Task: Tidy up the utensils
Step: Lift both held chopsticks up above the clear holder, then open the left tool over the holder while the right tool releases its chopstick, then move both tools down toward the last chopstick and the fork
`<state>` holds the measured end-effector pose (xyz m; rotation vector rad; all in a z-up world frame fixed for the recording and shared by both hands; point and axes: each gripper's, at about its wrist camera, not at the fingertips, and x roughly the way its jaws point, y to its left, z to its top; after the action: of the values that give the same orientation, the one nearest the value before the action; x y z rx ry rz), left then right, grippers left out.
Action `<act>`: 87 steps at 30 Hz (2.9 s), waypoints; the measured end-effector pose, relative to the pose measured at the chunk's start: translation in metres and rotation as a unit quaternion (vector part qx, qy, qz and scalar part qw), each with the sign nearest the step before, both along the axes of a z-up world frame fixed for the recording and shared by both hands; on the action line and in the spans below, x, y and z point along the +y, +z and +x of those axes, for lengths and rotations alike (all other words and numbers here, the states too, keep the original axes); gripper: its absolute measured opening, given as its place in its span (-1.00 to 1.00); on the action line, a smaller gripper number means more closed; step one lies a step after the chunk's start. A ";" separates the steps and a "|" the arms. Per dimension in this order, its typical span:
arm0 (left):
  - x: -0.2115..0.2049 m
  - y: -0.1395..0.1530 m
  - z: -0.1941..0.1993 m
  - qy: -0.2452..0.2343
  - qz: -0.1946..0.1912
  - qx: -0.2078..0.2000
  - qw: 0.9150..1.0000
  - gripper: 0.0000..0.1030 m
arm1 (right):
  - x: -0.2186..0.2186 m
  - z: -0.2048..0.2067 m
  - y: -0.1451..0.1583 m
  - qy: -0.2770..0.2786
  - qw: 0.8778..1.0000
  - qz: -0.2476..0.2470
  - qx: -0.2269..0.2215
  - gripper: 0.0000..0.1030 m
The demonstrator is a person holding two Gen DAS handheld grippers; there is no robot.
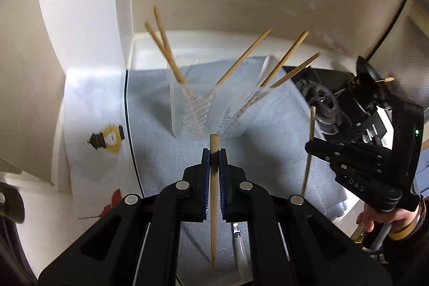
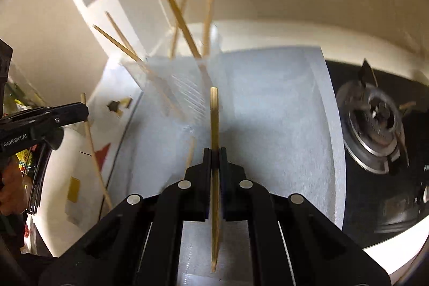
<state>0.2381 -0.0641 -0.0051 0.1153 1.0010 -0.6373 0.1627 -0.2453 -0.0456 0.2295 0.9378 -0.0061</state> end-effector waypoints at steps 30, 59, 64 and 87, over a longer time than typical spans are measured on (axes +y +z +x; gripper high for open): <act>0.008 0.156 -0.004 0.017 -0.086 -0.197 0.977 -0.87 | 0.030 0.021 0.140 0.044 0.983 -0.035 -0.173 -0.88; -0.019 0.119 0.053 0.043 -0.070 -0.192 0.978 -0.87 | 0.018 0.066 0.121 -0.011 0.977 -0.063 -0.202 -0.88; -0.018 0.105 0.057 0.051 -0.058 -0.181 0.980 -0.87 | 0.022 0.070 0.115 -0.011 0.979 -0.061 -0.192 -0.88; 0.034 0.002 -0.017 0.104 0.094 -0.072 0.987 0.86 | 0.045 -0.015 0.011 0.013 0.999 -0.048 -0.005 0.41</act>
<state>0.2212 -0.0299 -0.0031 0.2179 0.9167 -0.3375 0.1478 -0.2002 -0.0345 0.1293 0.9273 -0.0260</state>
